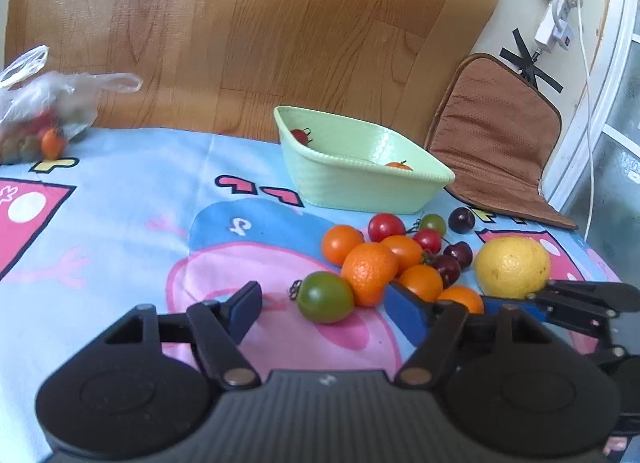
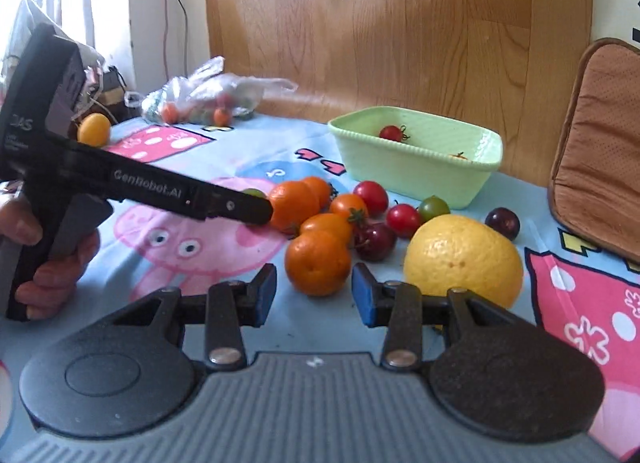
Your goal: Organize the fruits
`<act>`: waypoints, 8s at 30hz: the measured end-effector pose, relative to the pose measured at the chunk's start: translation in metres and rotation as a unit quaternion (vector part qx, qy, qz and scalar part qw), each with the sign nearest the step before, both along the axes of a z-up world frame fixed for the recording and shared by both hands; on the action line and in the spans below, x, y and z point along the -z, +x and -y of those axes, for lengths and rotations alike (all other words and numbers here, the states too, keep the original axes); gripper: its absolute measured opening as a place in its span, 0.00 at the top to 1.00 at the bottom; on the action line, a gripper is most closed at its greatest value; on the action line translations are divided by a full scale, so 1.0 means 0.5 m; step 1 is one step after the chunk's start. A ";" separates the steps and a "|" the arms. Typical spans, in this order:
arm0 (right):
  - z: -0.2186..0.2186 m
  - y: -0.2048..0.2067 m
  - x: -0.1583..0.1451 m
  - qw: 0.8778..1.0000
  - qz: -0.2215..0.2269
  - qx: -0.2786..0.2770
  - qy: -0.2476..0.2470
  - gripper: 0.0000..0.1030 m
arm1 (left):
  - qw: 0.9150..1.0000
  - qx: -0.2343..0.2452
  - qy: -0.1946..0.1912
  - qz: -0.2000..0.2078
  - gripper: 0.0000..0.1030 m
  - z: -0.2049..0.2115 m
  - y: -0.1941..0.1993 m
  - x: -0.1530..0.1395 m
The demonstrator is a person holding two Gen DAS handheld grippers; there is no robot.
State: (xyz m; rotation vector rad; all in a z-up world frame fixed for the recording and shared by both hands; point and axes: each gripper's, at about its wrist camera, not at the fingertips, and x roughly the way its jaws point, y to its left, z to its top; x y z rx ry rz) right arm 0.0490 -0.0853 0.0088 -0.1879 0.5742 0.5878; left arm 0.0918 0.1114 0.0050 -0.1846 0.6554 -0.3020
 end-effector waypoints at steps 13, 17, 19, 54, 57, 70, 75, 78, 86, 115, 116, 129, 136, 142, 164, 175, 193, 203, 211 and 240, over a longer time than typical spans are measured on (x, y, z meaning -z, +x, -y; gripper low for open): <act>0.006 -0.084 0.004 0.999 0.012 -0.038 0.003 0.62 | 0.999 0.044 0.008 0.009 0.69 0.050 -0.115 0.010; 0.023 -0.091 -0.003 0.999 0.000 -0.036 0.027 0.62 | 0.999 0.053 0.000 0.011 0.69 0.061 -0.133 0.005; 0.033 -0.089 -0.008 0.999 -0.002 -0.026 0.037 0.62 | 0.999 0.049 -0.009 0.011 0.69 0.058 -0.128 -0.003; 0.221 0.278 -0.086 0.994 -0.028 0.050 0.094 0.60 | 0.999 -0.027 -0.024 0.027 0.57 0.052 0.194 -0.092; 0.235 0.251 -0.058 0.995 -0.043 0.049 0.074 0.60 | 0.998 -0.037 -0.041 0.027 0.55 0.030 0.127 -0.084; 0.195 0.248 -0.006 0.993 -0.089 0.045 0.069 0.71 | 0.996 -0.061 -0.057 -0.037 0.57 0.046 0.029 0.000; 0.237 0.169 -0.089 0.991 -0.014 0.069 0.110 0.71 | 0.995 -0.063 -0.065 -0.030 0.65 0.048 -0.002 -0.003; 0.245 0.097 -0.125 0.989 0.004 0.034 0.141 0.71 | 0.994 -0.066 -0.081 -0.031 0.65 0.035 -0.034 -0.004; 0.156 -0.058 -0.049 0.994 -0.029 -0.046 0.096 0.70 | 0.996 -0.017 -0.081 -0.025 0.65 0.054 -0.145 -0.015; 0.096 -0.140 0.009 0.998 -0.008 -0.066 0.012 0.71 | 0.998 0.039 0.044 0.008 0.65 0.143 -0.205 -0.004; 0.095 -0.138 0.008 0.998 -0.007 -0.067 0.013 0.72 | 0.998 0.043 0.036 0.006 0.66 0.139 -0.203 -0.007; 0.091 0.083 -0.113 0.997 0.037 -0.042 0.049 0.72 | 0.998 0.034 -0.009 0.056 0.66 0.116 0.044 -0.136; 0.057 0.281 -0.103 0.998 -0.050 -0.009 0.040 0.72 | 1.000 -0.002 0.000 0.009 0.65 0.109 0.236 -0.106; 0.045 0.333 -0.072 0.996 -0.079 0.003 0.029 0.70 | 0.999 -0.023 0.027 -0.002 0.60 0.106 0.280 -0.079; 0.180 0.048 -0.076 0.999 0.002 0.001 0.054 0.35 | 0.998 0.027 -0.049 0.004 0.55 0.109 -0.049 -0.052; 0.143 0.035 -0.014 0.999 0.014 0.030 0.008 0.35 | 0.997 0.024 -0.069 -0.012 0.53 0.121 -0.091 -0.048; 0.090 -0.129 0.002 0.997 0.004 -0.073 0.024 0.33 | 0.978 0.078 -0.184 -0.055 0.42 0.079 -0.160 -0.022; 0.116 -0.155 -0.005 0.997 -0.015 -0.060 0.053 0.31 | 0.974 0.086 -0.200 -0.070 0.43 0.090 -0.160 -0.001; 0.105 -0.114 -0.037 0.997 0.007 -0.043 0.067 0.42 | 0.981 0.084 -0.171 -0.025 0.43 0.088 -0.107 -0.065; 0.089 0.212 -0.079 0.993 0.046 0.002 0.105 0.52 | 0.995 0.001 -0.091 0.047 0.49 0.038 0.151 -0.114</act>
